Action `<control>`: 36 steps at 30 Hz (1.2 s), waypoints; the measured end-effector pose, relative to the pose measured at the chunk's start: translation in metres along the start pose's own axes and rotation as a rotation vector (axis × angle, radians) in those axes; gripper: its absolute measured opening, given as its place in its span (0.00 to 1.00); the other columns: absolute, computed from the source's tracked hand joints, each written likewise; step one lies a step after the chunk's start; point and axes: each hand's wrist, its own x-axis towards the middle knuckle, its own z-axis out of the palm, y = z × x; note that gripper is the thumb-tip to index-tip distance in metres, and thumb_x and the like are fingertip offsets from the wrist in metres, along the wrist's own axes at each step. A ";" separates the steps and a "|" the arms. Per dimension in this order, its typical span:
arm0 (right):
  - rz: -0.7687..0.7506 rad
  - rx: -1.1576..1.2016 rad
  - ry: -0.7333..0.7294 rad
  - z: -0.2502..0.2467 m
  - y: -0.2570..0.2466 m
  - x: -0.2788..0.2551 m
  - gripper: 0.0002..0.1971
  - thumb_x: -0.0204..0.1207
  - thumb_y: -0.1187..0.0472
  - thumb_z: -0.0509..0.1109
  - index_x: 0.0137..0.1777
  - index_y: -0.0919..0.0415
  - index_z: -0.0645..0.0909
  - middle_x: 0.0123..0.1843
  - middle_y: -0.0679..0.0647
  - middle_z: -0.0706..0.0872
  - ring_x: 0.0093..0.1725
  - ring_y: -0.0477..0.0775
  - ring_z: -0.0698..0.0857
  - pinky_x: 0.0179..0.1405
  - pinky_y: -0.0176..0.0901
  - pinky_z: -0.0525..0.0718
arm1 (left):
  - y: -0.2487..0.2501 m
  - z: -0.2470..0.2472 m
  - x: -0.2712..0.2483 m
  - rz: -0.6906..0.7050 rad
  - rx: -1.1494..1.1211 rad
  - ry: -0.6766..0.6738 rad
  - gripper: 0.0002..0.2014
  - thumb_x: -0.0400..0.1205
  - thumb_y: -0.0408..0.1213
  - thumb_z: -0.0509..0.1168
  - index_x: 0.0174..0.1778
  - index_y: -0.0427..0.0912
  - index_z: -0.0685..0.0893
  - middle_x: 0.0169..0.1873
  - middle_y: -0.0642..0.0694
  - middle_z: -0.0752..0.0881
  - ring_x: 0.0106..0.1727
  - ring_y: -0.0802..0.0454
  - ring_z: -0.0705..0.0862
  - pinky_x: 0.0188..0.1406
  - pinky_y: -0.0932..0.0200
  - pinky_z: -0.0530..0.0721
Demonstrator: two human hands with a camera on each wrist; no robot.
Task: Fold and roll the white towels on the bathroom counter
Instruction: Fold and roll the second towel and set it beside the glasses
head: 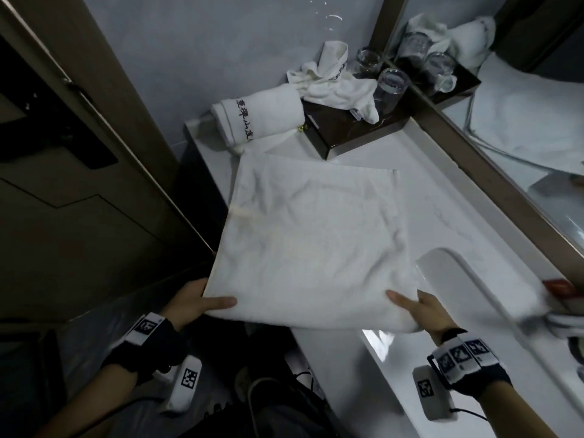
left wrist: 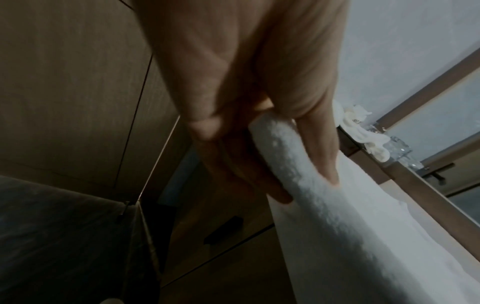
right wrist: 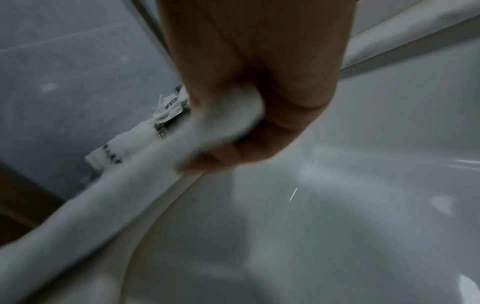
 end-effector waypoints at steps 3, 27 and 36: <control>-0.083 -0.018 0.201 0.005 0.005 -0.006 0.17 0.72 0.53 0.75 0.52 0.60 0.73 0.31 0.57 0.84 0.19 0.49 0.80 0.15 0.37 0.72 | -0.003 0.002 -0.006 0.092 0.106 0.207 0.33 0.60 0.48 0.81 0.55 0.42 0.73 0.47 0.44 0.86 0.40 0.49 0.87 0.34 0.59 0.84; -0.478 0.092 0.210 -0.009 0.014 -0.026 0.24 0.67 0.86 0.57 0.43 0.59 0.86 0.37 0.37 0.90 0.33 0.45 0.81 0.29 0.28 0.78 | 0.027 0.004 -0.022 0.548 0.371 0.486 0.08 0.77 0.25 0.65 0.52 0.33 0.83 0.51 0.42 0.78 0.52 0.50 0.78 0.56 0.58 0.71; -0.423 0.165 0.272 -0.014 0.011 -0.024 0.07 0.78 0.62 0.67 0.52 0.53 0.85 0.55 0.43 0.82 0.55 0.42 0.80 0.59 0.39 0.72 | 0.028 -0.005 -0.037 0.454 0.267 0.283 0.07 0.81 0.31 0.63 0.49 0.43 0.85 0.40 0.50 0.87 0.44 0.59 0.84 0.48 0.63 0.81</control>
